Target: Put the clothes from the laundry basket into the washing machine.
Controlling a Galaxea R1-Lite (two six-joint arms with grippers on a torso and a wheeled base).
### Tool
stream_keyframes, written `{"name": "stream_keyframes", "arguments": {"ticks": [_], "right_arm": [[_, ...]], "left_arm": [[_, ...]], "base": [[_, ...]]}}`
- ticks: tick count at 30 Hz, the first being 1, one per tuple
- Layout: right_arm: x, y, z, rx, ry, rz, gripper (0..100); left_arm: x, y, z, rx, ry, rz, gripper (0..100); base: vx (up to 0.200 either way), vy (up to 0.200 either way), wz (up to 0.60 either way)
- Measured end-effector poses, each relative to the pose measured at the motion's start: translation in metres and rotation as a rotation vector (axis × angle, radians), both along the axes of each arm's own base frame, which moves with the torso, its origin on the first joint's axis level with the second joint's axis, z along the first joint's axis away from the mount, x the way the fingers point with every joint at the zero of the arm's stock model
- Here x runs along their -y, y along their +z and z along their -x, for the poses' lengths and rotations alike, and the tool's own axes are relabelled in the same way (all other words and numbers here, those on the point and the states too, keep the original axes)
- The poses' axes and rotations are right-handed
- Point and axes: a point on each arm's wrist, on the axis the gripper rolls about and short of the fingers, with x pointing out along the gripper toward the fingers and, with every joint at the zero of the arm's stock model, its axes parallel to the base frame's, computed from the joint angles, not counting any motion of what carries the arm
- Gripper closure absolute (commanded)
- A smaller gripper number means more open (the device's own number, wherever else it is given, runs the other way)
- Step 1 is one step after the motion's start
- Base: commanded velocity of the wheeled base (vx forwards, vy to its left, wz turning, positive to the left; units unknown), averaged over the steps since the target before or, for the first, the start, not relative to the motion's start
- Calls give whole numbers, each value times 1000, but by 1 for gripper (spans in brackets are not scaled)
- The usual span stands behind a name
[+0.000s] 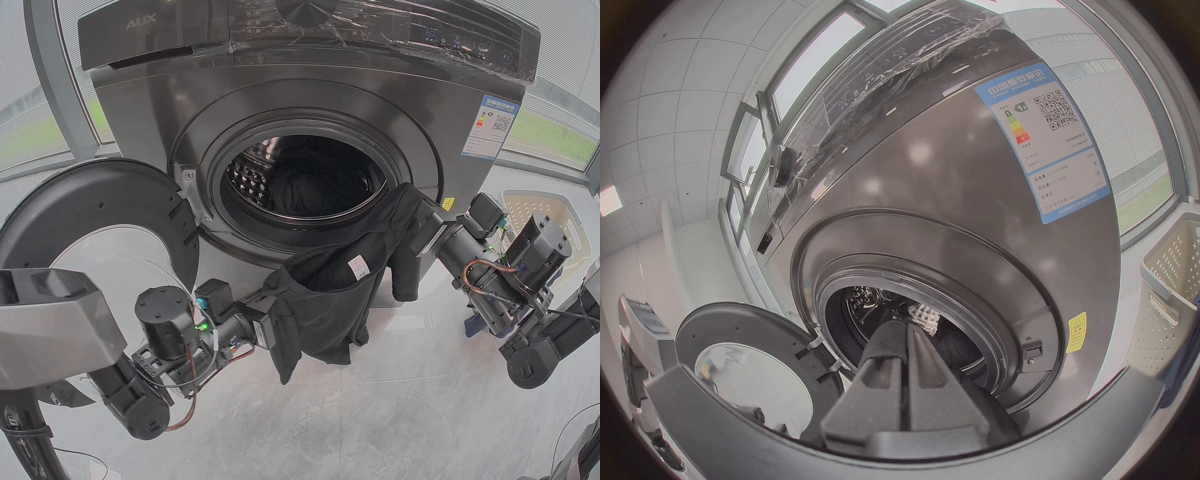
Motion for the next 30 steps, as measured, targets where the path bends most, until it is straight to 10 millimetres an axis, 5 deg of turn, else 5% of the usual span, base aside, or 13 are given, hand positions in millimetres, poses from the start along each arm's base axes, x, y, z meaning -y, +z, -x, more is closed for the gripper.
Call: {"name": "stream_keyframes", "arguments": {"ticks": [8, 20, 30], "right_arm": [[5, -10, 1, -35, -12, 21, 100], [9, -4, 6, -22, -13, 15, 100], [8, 2, 8, 2, -12, 15, 100]], "left_arm": [[-33, 42, 13, 97, 38, 53, 100], [-45, 103, 22, 288, 51, 175, 100], [-49, 121, 32, 345, 42, 207, 100]], "base": [[0, 0, 0], [0, 0, 0], [0, 0, 0]]}}
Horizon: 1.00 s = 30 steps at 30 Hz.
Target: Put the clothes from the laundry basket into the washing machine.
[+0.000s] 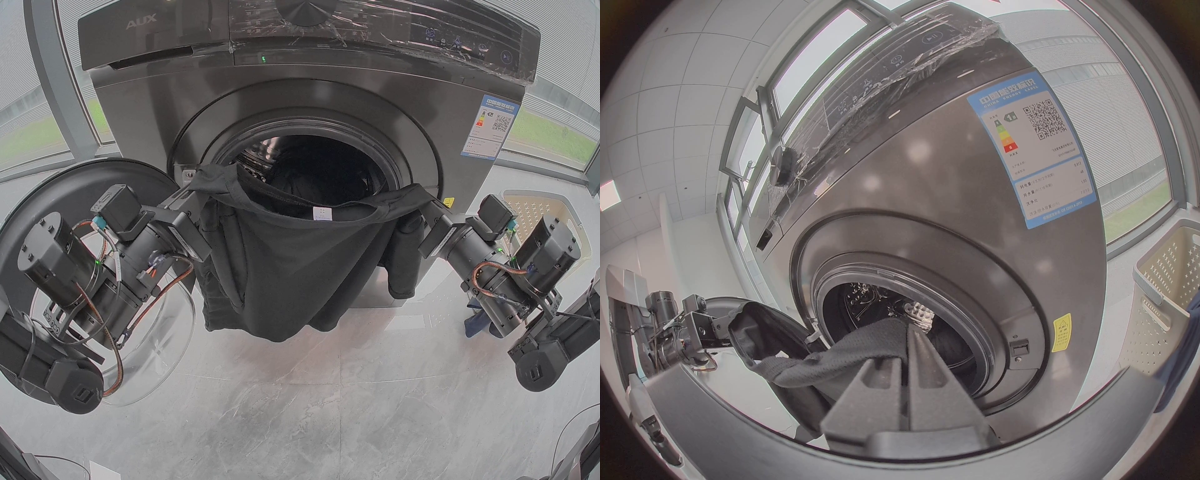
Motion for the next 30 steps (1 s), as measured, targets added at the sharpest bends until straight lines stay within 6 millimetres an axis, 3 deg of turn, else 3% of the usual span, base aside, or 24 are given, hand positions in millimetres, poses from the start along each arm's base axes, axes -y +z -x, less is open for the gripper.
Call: {"name": "stream_keyframes", "arguments": {"ticks": [30], "right_arm": [[11, 28, 3, 104, -45, -15, 100]], "left_arm": [[3, 5, 3, 18, -14, 11, 100]], "base": [[0, 0, 0]]}}
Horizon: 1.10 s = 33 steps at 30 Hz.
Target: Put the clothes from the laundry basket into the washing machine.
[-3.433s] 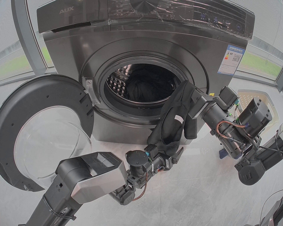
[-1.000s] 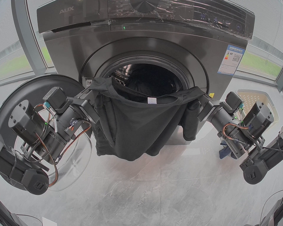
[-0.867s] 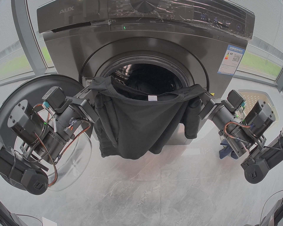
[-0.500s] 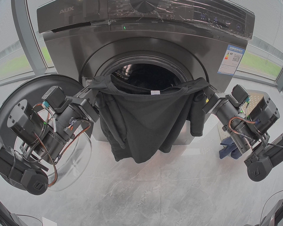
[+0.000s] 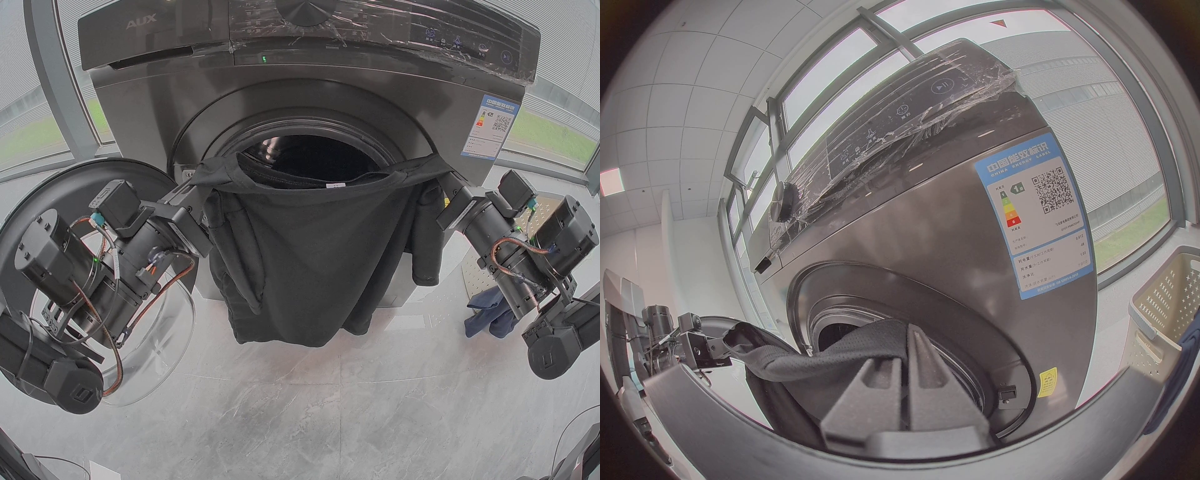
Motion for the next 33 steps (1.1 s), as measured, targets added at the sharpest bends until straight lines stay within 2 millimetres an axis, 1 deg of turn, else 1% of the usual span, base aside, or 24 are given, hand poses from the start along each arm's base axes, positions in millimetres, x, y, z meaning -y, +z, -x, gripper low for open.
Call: {"name": "stream_keyframes", "arguments": {"ticks": [8, 14, 19, 25, 26, 33], "right_arm": [[1, 1, 0, 2, -2, -2, 100], [1, -4, 0, -14, 1, 2, 100], [-1, -19, -1, -68, 8, 25, 100], [-11, -50, -11, -161, 20, 77, 100], [-14, -57, -13, -179, 24, 89, 0], [-41, -110, -22, -312, 70, 187, 0]], "left_arm": [[3, 3, 1, 9, -15, 6, 100], [6, 0, 2, 2, -31, -4, 100], [10, -4, 4, -10, -51, -14, 100], [21, -12, 5, -32, -86, -36, 100], [22, -14, 5, -35, -90, -40, 100], [29, -22, 3, -55, -102, -60, 100]], "base": [[0, 0, 0], [0, 0, 0], [0, 0, 0], [0, 0, 0], [0, 0, 0], [0, 0, 0]]}}
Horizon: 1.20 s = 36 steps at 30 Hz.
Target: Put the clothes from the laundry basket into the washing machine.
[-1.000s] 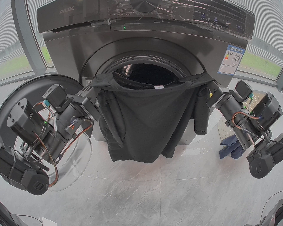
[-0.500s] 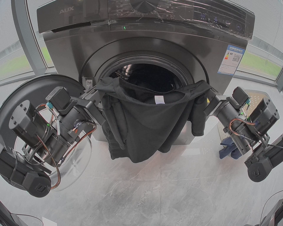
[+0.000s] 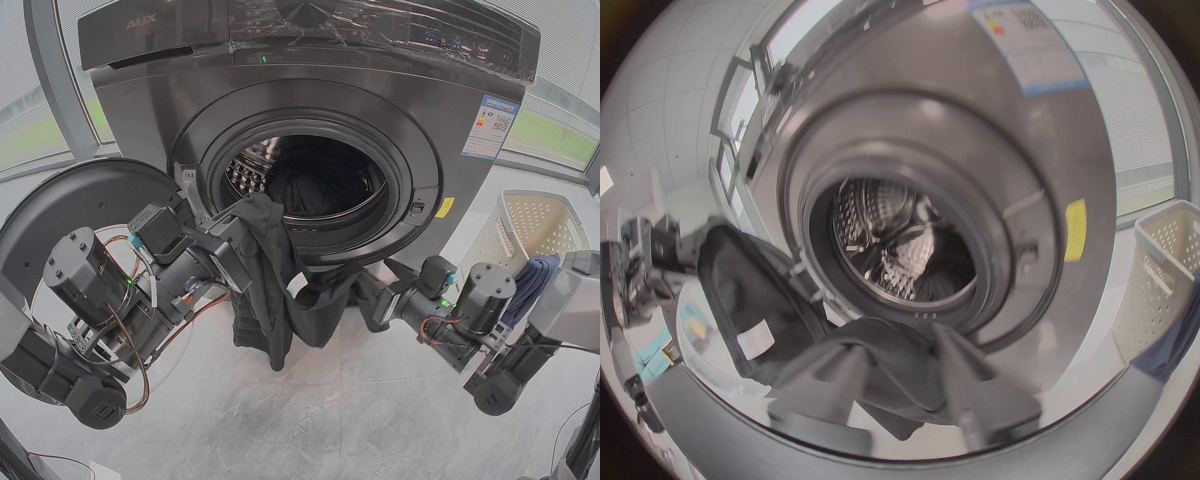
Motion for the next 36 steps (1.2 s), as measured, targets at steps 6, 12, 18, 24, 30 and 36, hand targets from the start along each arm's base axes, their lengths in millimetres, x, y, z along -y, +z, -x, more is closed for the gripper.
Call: {"name": "stream_keyframes", "arguments": {"ticks": [6, 12, 18, 24, 30, 36], "right_arm": [[-31, -36, -3, -59, 63, 56, 0], [-56, -74, 2, -123, 121, 121, 0], [-64, -102, 8, -182, 144, 169, 0], [-61, -113, 17, -226, 149, 200, 0], [-62, -99, 26, -209, 166, 183, 0], [-66, -76, 19, -143, 162, 125, 0]], "left_arm": [[3, -2, 0, -5, -7, -2, 100], [3, 1, 1, 4, -11, 5, 100], [3, 4, 2, 12, -14, 12, 100], [2, 5, 2, 15, -13, 14, 100], [2, 5, 3, 14, -14, 12, 100], [2, 7, 4, 21, -17, 18, 100]], "base": [[0, 0, 0], [0, 0, 0], [0, 0, 0], [0, 0, 0], [0, 0, 0], [0, 0, 0]]}}
